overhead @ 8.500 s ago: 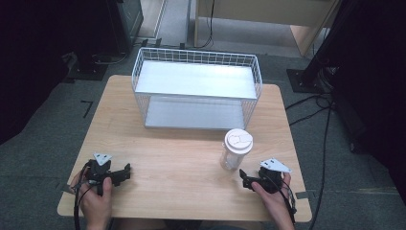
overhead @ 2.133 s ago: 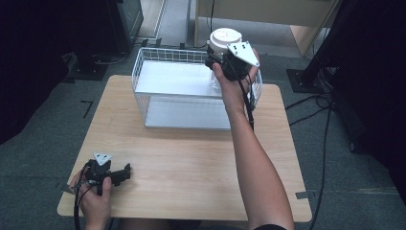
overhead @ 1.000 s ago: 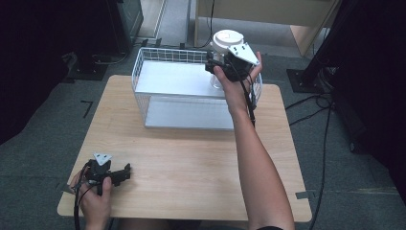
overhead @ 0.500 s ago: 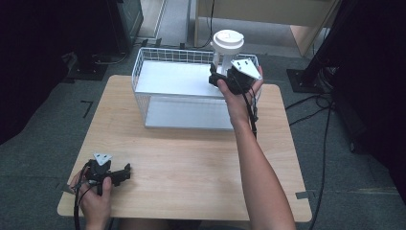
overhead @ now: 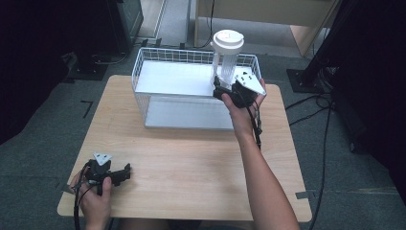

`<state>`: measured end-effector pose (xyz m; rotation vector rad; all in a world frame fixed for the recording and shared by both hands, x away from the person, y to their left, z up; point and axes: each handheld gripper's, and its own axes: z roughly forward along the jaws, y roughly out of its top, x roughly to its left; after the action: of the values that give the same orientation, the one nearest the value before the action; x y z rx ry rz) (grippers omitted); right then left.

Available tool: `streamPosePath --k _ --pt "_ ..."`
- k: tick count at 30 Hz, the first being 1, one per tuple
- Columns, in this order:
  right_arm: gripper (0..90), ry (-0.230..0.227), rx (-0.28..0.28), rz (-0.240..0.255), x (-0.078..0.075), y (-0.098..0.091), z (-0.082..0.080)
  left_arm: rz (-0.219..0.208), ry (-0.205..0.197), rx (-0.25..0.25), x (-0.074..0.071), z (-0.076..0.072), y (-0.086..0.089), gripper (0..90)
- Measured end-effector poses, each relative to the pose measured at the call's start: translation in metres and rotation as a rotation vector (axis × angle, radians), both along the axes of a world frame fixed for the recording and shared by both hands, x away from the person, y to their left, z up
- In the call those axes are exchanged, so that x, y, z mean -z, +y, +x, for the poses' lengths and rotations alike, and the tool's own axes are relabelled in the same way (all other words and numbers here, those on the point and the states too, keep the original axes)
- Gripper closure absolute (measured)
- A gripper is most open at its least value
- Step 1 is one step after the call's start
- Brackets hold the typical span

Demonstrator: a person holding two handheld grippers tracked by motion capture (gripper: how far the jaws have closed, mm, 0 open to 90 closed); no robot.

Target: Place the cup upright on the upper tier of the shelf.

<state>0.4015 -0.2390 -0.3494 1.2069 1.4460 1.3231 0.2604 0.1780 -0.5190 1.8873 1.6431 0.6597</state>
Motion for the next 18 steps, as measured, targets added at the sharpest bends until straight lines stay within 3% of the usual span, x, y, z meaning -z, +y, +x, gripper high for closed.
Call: streamPosePath --k 18 --pt "2.3 0.022 -0.022 -0.011 0.031 -0.019 -0.035 0.001 0.000 0.011 0.000 0.000 -0.001 0.0"
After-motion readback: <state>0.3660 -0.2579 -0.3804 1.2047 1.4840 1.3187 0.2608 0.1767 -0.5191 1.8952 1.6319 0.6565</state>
